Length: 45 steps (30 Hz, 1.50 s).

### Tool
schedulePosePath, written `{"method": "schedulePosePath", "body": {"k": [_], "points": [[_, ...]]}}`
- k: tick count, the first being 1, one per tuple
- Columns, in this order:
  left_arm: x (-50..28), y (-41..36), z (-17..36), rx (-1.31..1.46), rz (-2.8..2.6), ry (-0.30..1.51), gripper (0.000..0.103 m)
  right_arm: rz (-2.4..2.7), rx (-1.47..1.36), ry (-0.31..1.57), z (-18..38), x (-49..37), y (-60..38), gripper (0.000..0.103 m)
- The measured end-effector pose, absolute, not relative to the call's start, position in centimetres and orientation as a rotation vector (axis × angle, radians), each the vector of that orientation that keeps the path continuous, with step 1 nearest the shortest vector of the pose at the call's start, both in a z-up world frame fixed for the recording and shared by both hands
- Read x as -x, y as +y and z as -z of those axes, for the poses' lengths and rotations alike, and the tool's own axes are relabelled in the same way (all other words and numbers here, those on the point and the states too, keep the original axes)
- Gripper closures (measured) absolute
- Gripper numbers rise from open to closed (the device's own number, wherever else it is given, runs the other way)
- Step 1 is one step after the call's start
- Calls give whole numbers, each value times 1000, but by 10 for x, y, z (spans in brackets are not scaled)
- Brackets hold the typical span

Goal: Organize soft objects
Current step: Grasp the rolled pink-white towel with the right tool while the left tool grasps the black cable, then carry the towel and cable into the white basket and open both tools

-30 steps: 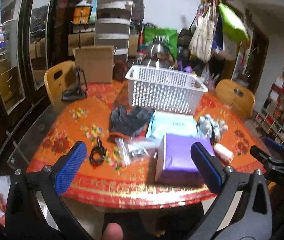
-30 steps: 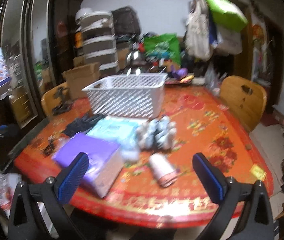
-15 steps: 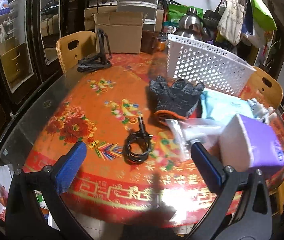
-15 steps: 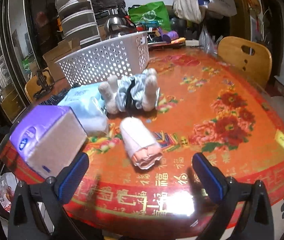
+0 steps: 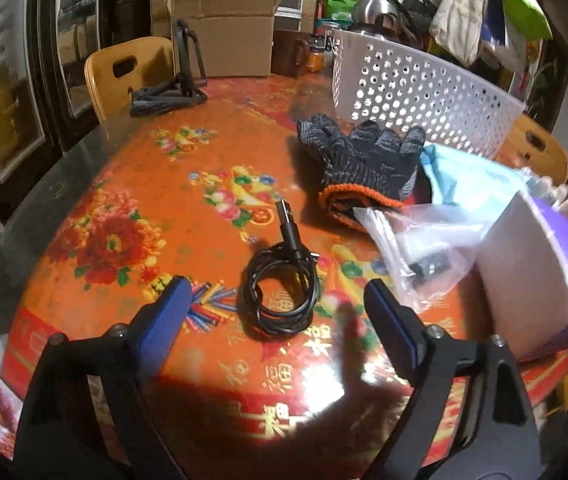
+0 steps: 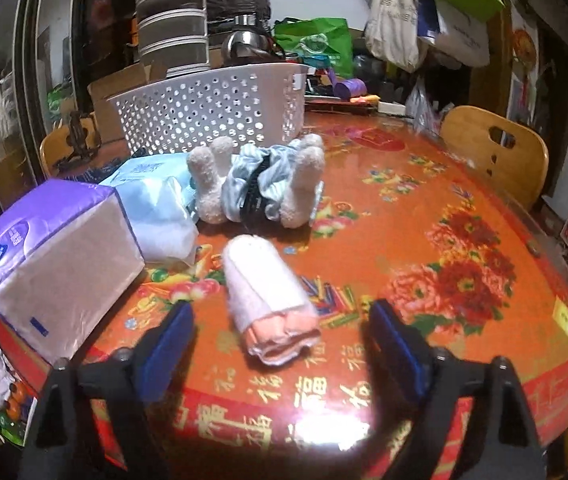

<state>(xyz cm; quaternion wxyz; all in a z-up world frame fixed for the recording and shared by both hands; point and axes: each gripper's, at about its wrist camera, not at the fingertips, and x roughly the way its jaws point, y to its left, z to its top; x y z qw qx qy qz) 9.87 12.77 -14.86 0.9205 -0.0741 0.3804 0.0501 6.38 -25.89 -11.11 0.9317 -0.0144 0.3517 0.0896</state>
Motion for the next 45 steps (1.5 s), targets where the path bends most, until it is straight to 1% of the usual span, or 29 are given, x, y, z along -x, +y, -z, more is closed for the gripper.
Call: {"method": "schedulePosePath", "body": {"k": [4,9,10,11,12,13,14,15,16,17,19,31,45], "points": [[-103,117,153,88,-121,770,20,-197,52,727,110,-69,-251,30],[-108,113,155,75,-98,749,23,-208,55,720,109,-73,-246,33],[-106,113,153,74,-96,750,26,-210,56,718,109,-73,-245,37],[-106,113,153,73,-94,751,37,-213,55,716,109,-73,-245,41],[-107,113,153,73,-91,752,45,-218,57,715,109,-73,-245,44],[-107,111,153,68,-81,753,59,-218,59,715,108,-73,-246,49],[-106,111,152,67,-73,753,67,-219,56,716,108,-74,-247,55],[-106,108,150,65,-63,753,67,-221,54,716,108,-74,-247,58],[-106,107,149,62,-57,755,67,-224,55,716,108,-74,-248,65],[-106,106,148,64,-45,757,68,-227,53,716,108,-73,-249,68],[-107,104,148,60,-48,755,68,-232,55,716,107,-72,-249,70],[-95,106,140,47,-66,728,68,-251,8,708,102,-68,-255,71],[-107,109,107,47,-61,704,68,-249,-8,669,63,-89,-273,71]]}}
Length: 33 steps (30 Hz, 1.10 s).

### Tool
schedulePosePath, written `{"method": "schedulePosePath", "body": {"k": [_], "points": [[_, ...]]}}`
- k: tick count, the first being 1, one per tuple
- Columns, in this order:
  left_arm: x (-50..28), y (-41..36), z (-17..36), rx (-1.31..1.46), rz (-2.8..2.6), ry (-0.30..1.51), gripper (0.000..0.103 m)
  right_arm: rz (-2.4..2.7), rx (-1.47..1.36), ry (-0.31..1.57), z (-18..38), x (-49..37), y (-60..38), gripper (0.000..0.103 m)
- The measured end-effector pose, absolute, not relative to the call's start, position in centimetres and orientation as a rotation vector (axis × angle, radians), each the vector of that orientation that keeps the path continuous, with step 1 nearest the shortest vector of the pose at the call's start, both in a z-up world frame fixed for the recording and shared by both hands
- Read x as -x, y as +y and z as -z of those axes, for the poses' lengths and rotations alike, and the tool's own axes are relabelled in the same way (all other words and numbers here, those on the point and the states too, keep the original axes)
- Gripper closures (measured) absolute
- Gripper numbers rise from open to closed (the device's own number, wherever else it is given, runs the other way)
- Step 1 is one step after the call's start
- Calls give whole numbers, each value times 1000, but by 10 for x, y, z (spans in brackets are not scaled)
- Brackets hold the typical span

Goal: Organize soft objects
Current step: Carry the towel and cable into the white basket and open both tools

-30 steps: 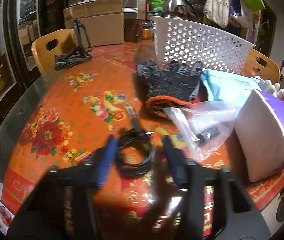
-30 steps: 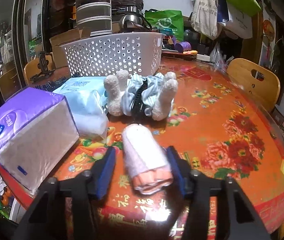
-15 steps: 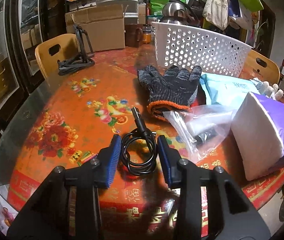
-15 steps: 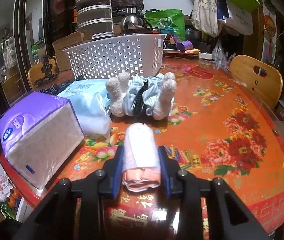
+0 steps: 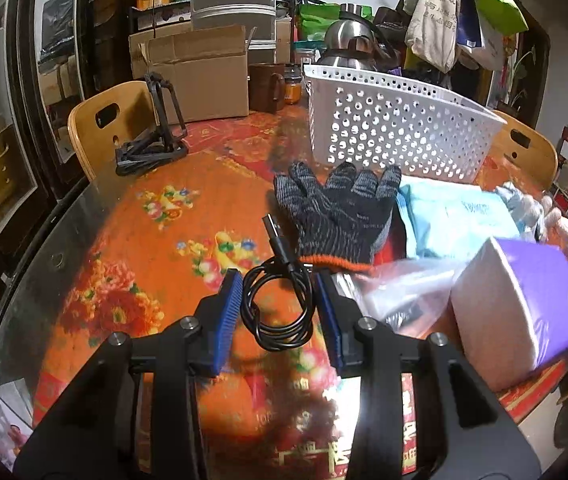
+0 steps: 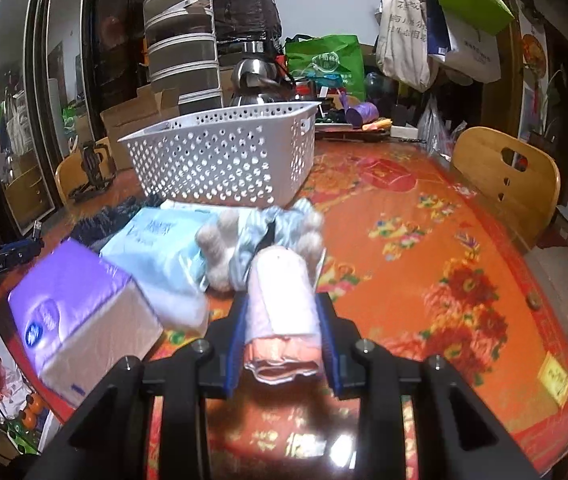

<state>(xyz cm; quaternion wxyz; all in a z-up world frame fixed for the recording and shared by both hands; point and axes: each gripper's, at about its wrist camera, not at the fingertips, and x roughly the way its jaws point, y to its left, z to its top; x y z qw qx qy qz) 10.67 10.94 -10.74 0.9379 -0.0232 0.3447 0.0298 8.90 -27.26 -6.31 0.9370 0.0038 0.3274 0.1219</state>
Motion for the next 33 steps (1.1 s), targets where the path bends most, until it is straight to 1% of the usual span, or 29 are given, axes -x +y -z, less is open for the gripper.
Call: {"method": "schedulePosePath", "body": {"k": [5,11,19,26,33], "points": [[-123,118,91,60,-42,705,68,-249,13,665,46,-109,-277,71],[-159,123,63,49,-15,696,68,-271,13,623,5,-149,-280,71],[-244,121,3,65,32,688,68,-319,26,645,-35,-235,-261,71],[-339,91,-36,51,75,736,68,-321,82,702,-34,-309,-233,71],[-399,67,-30,27,78,815,68,-351,82,764,-18,-347,-221,71]]}}
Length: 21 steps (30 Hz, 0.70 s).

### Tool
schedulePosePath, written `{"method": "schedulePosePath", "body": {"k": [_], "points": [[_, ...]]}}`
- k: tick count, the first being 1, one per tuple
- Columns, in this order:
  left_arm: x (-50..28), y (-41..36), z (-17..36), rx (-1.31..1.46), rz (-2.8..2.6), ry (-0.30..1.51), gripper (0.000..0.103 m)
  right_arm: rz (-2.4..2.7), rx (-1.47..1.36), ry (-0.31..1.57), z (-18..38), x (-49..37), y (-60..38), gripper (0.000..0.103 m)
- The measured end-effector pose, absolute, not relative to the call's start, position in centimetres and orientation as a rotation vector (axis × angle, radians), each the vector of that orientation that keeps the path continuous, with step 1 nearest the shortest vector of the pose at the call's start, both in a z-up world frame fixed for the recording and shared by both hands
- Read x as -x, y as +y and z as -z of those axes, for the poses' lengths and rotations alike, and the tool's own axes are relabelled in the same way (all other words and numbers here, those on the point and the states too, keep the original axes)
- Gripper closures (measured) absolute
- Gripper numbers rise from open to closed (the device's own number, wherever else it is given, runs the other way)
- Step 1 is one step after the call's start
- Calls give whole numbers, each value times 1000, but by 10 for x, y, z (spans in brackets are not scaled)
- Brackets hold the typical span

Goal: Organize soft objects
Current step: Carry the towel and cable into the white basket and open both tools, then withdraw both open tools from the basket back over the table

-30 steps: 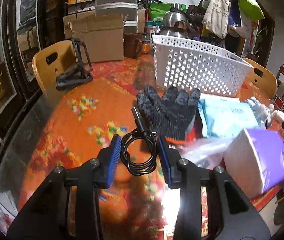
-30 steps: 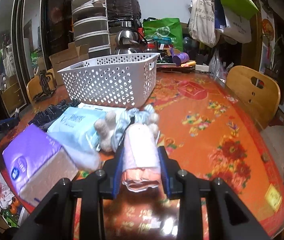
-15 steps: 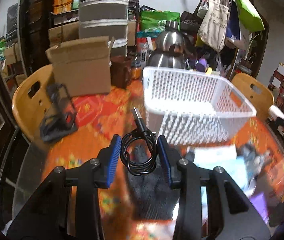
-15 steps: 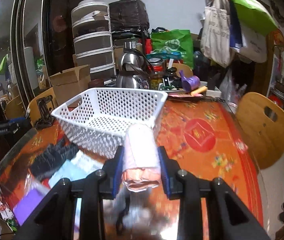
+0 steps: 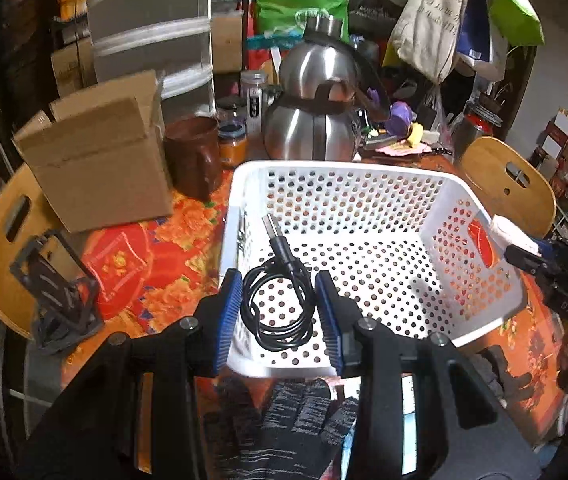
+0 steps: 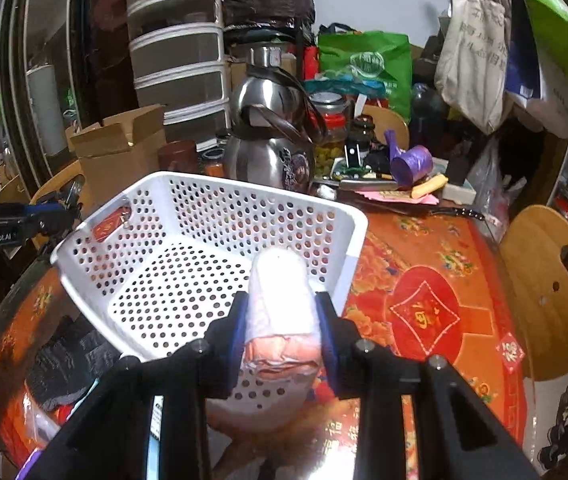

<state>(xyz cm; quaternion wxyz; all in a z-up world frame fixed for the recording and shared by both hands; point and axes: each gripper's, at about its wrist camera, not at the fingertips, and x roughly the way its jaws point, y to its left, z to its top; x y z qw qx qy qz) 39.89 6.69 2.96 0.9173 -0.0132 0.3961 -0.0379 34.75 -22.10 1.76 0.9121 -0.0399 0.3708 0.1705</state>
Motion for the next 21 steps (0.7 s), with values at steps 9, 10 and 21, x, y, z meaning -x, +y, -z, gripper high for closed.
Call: {"method": "schedulePosePath", "body": {"k": [9,10,21], "points": [[-413,60,0,51,77,867,68,-369,98,778,-11,-359,-204,71],[-414,58,1,57,82,865,68,-376,93,778,-10,-359,-203,71],[-392,56,-5,45,72,797,23,-360,76,717,-17,-346,-205,27]]}}
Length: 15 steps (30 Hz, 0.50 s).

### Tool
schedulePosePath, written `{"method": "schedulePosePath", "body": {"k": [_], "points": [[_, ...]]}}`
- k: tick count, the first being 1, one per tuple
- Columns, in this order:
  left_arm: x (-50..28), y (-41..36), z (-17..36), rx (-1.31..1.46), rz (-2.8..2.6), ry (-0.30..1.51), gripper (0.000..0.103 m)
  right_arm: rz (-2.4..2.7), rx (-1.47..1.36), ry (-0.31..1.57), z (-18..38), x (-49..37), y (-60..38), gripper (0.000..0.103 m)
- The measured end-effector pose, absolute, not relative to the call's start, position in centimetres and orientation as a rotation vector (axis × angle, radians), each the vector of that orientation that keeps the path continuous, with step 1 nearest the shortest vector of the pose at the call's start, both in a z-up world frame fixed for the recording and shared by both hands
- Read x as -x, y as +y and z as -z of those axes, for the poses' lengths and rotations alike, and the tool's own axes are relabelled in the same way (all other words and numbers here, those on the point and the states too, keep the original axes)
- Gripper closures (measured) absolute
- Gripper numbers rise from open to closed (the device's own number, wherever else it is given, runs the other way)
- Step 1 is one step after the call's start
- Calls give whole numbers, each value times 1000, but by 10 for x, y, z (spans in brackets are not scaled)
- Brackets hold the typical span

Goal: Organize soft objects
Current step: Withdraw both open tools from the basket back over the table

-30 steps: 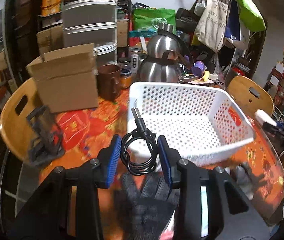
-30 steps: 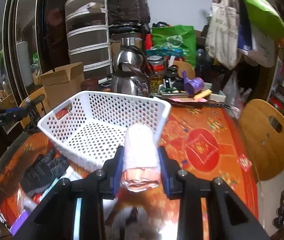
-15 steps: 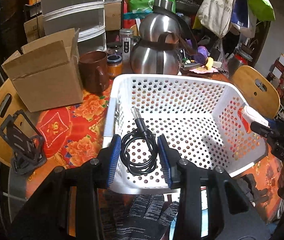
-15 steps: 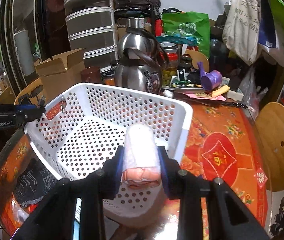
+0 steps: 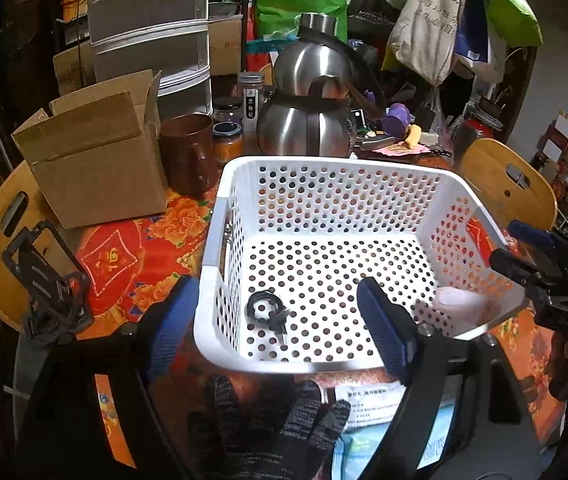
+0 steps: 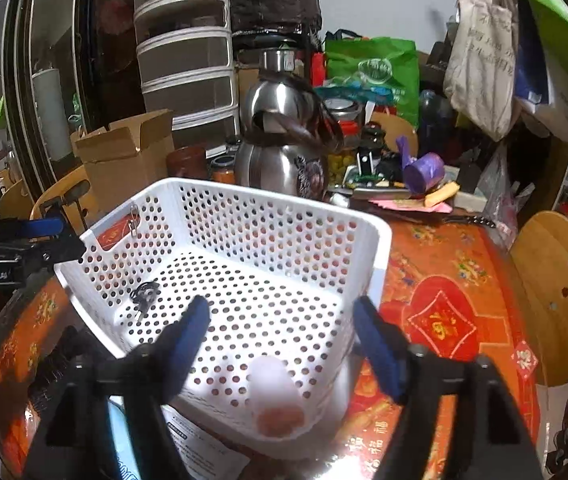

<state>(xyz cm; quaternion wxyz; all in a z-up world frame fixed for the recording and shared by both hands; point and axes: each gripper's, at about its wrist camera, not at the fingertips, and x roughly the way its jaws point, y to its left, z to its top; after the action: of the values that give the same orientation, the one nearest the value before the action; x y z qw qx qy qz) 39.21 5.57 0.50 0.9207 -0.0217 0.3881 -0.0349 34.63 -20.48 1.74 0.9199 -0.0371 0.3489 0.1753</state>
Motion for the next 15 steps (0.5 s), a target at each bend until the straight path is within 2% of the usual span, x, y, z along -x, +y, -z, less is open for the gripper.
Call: {"method": "schedulePosePath", "body": {"k": [9,15], "points": [[-364,61,-21,21,52,787,22,-343,72,716,-27,-316,-215,27],[-333,67,-31,9,48,787,22,-339,32,686,-29,-267,-239,25]]}}
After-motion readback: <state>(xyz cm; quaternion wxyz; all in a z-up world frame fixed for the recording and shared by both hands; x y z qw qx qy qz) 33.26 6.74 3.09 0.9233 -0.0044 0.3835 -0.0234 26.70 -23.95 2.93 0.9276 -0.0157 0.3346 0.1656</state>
